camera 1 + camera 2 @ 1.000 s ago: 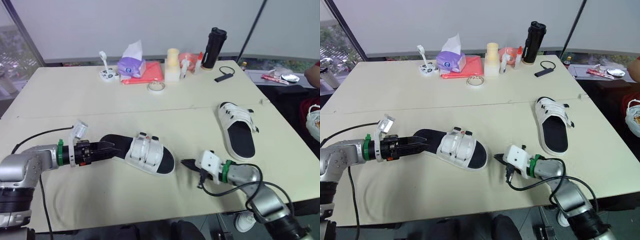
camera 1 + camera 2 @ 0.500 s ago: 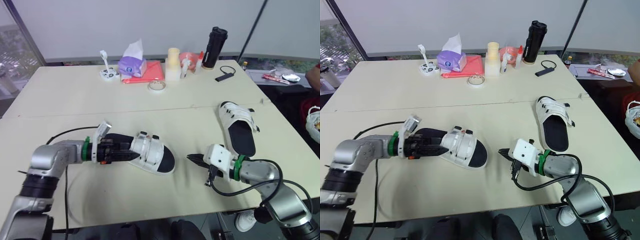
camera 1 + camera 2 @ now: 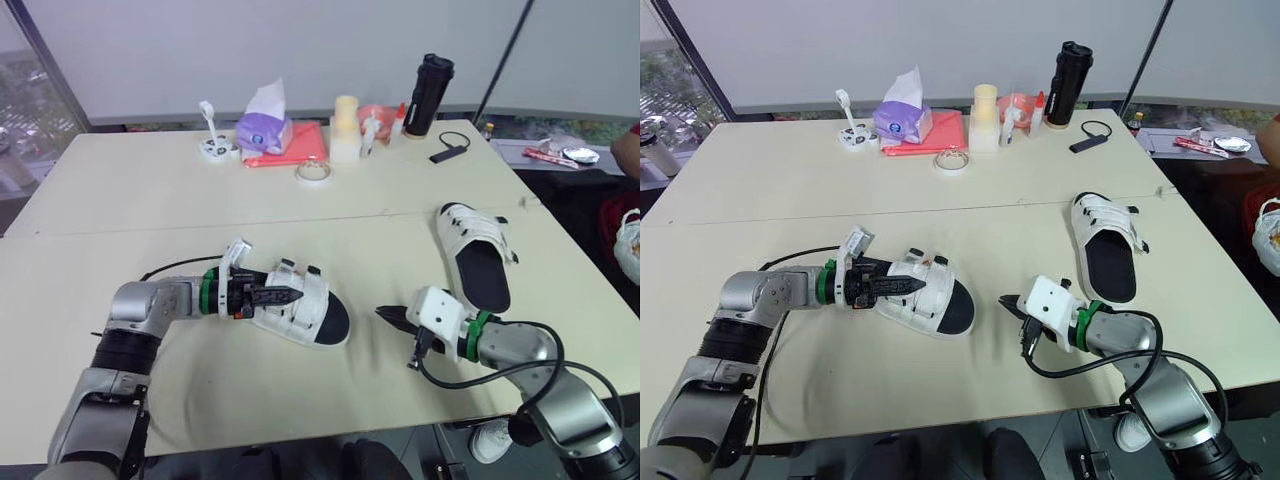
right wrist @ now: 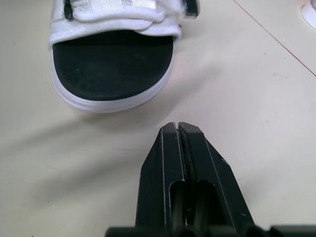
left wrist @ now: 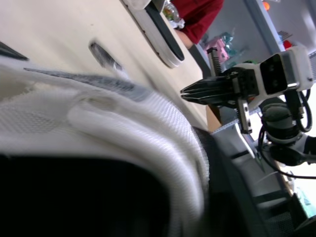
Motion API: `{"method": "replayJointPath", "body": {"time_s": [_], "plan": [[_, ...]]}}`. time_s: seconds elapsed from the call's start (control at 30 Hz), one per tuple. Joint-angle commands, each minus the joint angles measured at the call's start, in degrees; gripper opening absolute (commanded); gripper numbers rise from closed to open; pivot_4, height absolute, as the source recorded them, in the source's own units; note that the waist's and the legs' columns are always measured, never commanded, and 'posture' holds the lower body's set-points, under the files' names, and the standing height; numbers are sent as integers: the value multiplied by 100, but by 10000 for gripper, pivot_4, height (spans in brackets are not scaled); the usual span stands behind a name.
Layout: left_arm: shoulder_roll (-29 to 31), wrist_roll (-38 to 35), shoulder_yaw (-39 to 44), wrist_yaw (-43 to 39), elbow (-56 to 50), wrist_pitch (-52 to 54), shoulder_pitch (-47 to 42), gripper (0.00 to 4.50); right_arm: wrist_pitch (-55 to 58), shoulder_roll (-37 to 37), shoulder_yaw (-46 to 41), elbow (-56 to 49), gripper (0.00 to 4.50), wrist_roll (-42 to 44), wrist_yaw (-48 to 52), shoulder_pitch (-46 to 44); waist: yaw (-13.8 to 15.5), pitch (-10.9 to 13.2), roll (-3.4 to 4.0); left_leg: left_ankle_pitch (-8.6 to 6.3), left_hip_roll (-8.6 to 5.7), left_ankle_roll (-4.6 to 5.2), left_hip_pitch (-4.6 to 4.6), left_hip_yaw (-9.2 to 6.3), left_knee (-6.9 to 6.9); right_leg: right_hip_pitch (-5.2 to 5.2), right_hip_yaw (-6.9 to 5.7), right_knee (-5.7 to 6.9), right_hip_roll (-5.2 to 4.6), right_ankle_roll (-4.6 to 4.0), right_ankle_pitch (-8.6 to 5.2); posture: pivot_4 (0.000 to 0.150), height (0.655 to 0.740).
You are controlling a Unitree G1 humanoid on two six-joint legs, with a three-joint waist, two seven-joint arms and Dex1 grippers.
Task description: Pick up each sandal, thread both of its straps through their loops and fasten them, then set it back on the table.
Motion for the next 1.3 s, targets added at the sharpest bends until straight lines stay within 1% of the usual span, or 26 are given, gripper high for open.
{"method": "replayJointPath", "body": {"time_s": [0.03, 0.07, 0.13, 0.27, 0.33, 0.43, 0.5, 0.57, 0.67, 0.77, 0.87, 0.93, 1.0, 1.1, 1.2, 1.3], "plan": [[-97, -321, 215, 236, -634, 301, 67, 202, 79, 118, -241, -297, 0, 199, -135, -38, -1, 0, 0, 0, -1, 0, 0, 0, 0, 0, 0, 1, -1, 1, 0, 1500, 7394], [-146, -360, 268, 341, -732, 363, 90, 202, 114, 154, -278, -296, 0, 245, -163, -57, 0, 0, 0, 0, -1, 0, 0, 0, 2, 1, 0, 2, -1, 1, 1, 1500, 7394], [-437, -443, 493, 861, -1080, 412, 199, 202, 218, 303, -383, -281, 0, 396, -274, -138, 2, 0, 0, 0, 0, 0, 0, -1, 5, 2, 1, 7, -3, 2, 2, 1500, 7394], [-1333, -513, 1088, 2273, -1760, 206, 359, 202, 432, 615, -590, -282, 0, 664, -521, -262, 11, 0, 0, 0, 0, 0, -1, -12, 25, 8, -2, 16, -6, 8, 6, 1500, 7394], [-1970, -401, 1460, 3251, -1925, -211, 321, 202, 475, 741, -693, -234, 0, 735, -660, -344, 13, 0, 0, -1, -2, 0, -6, -25, 42, 14, -4, 22, -6, 12, 10, 1500, 7394], [-2746, -184, 1769, 4353, -2110, -952, 225, 202, 452, 879, -836, -90, 0, 761, -884, -508, 14, 0, 0, -11, -2, 19, -7, -41, 79, 29, -7, 31, -6, 18, 16, 1500, 7394], [-3168, -21, 1806, 4914, -2186, -1431, 116, 202, 414, 965, -927, 46, 0, 728, -1050, -661, 11, 0, 1, -11, -4, 19, -6, -43, 87, 31, -7, 31, -5, 27, 29, 1500, 7394], [-3467, 165, 1780, 5310, -2064, -1864, -54, 202, 353, 1005, -949, 171, 0, 673, -1156, -776, 14, 0, 1, -11, -8, 19, -6, -40, 91, 33, -5, 31, -5, 30, 34, 1500, 7394], [-3992, 533, 1876, 6040, -1378, -2806, -487, 202, 237, 1046, -911, 348, 0, 612, -1249, -893, 61, -1, 1, -11, -14, 19, -8, -33, 96, 37, -5, 29, -6, 32, 36, 1500, 7394], [-4314, 728, 1913, 6310, -718, -3633, -816, 202, 133, 1073, -822, 447, 0, 526, -1297, -952, 81, -3, 5, -11, -17, 19, -8, -30, 95, 37, -1, 24, -5, 34, 37, 1500, 7394], [-4698, 624, 2289, 6868, 480, -4822, -1440, 202, 67, 1130, -720, 467, 0, 453, -1355, -973, 103, -2, 5, -12, -18, 21, -6, -31, 92, 37, 0, 20, -3, 34, 38, 1500, 7394], [-4759, 526, 2580, 7173, 1411, -5599, -1824, 202, 50, 1153, -697, 434, 0, 424, -1406, -935, 121, -2, 4, -12, -18, 22, -7, -32, 93, 37, -2, 18, -2, 37, 40, 1500, 7394], [-4748, 462, 2754, 7240, 2159, -6131, -2040, 202, 60, 1165, -702, 374, 0, 402, -1452, -875, 142, -2, 4, -12, -22, 22, -12, -32, 94, 37, -2, 13, -4, 41, 42, 1500, 7394], [-4813, 526, 2725, 7141, 2887, -6674, -2181, 202, 132, 1181, -704, 221, 0, 399, -1523, -772, 152, -3, 5, -12, -31, 22, -29, -41, 94, 37, -2, -4, -7, 47, 45, 1500, 7394], [-4907, 476, 2733, 7232, 3310, -6972, -2244, 202, 202, 1173, -689, 78, 0, 398, -1563, -675, 155, -3, 5, -11, -35, 21, -61, -53, 105, 21, -2, -13, -9, 58, 51, 1500, 7394], [-4939, 493, 2749, 7362, 3676, -7183, -2188, 202, 244, 1144, -693, -3, 0, 399, -1572, -601, 150, -5, 8, -11, -42, 21, -67, -64, 118, 23, -2, -9, -11, 65, 55, 1500, 7394]]}}
